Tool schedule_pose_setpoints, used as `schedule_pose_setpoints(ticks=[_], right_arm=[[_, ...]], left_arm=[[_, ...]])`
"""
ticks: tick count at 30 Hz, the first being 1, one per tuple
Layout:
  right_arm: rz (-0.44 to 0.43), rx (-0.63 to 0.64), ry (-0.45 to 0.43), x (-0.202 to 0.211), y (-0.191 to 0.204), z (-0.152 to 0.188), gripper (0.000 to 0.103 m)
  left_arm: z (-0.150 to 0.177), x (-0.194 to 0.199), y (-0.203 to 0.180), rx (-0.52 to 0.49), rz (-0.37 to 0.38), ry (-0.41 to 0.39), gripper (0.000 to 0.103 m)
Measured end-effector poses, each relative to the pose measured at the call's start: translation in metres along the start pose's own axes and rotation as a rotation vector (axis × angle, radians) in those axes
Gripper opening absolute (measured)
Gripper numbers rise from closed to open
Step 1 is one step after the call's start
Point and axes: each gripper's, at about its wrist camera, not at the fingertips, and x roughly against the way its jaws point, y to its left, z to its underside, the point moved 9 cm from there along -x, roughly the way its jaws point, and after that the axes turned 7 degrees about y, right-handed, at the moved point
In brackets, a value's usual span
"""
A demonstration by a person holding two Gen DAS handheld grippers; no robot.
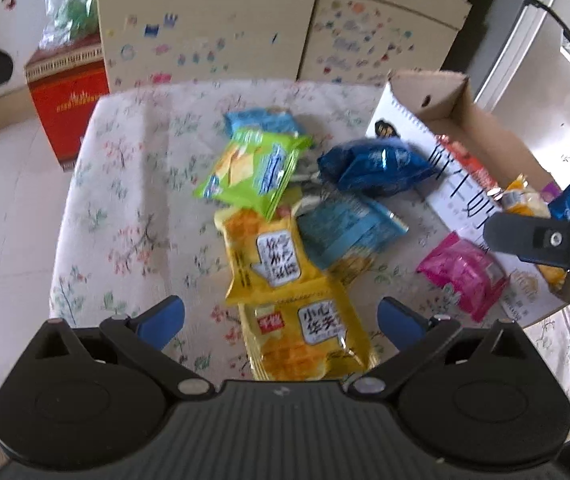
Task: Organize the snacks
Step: 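Move the left tool to the yellow waffle bags while the right tool nears the pink bag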
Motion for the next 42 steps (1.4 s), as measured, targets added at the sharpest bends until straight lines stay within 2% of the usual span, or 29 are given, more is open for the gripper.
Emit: schedule_pose_setpoints(ticks=[2,10,16,18,25,26,33,37,39,42], right_arm=[[-0.007,-0.016,0.008,-0.002,0.002,0.0,0.101],[0.104,-0.046,0.005,-0.02,-0.006,-0.005,0.101],[0.142,-0.057,0.035,-0.037,-0.01,-0.007,0.103],[0.111,-0.081,0.071,-0.041,-0.009,-0.004,0.103],[-0.062,-0.141,0.102,-0.032,0.01,-0.002,0.103],[-0.065,-0.16,0.107,-0.032,0.01,-0.001,0.103],[0.102,-0.126,0.086,-0.034,0.005,-0.001,0.103],[0.141,-0.129,0.129,-0.048,0.006,0.005,0.103],[0.108,-0.153,0.175,-0.055,0.009,0.011,0.103],[-0.016,-0.24,0.224,-0.059,0.015,0.017,0.103]], left_arm=[[0.003,-0.004,0.001,0.0,-0.001,0.011,0.102],[0.009,-0.017,0.0,0.003,0.004,0.04,0.102],[0.008,-0.025,0.002,0.011,-0.006,0.043,0.102],[0.009,-0.028,0.004,0.019,-0.01,0.053,0.102],[0.012,-0.03,0.01,0.034,-0.02,0.06,0.102],[0.012,-0.03,0.01,0.034,-0.02,0.06,0.102],[0.01,-0.033,-0.009,0.006,0.034,0.048,0.102],[0.007,-0.039,-0.018,-0.062,-0.017,0.011,0.102],[0.008,-0.039,-0.015,-0.076,-0.052,0.012,0.102],[0.01,-0.036,-0.005,-0.055,-0.072,0.019,0.102]])
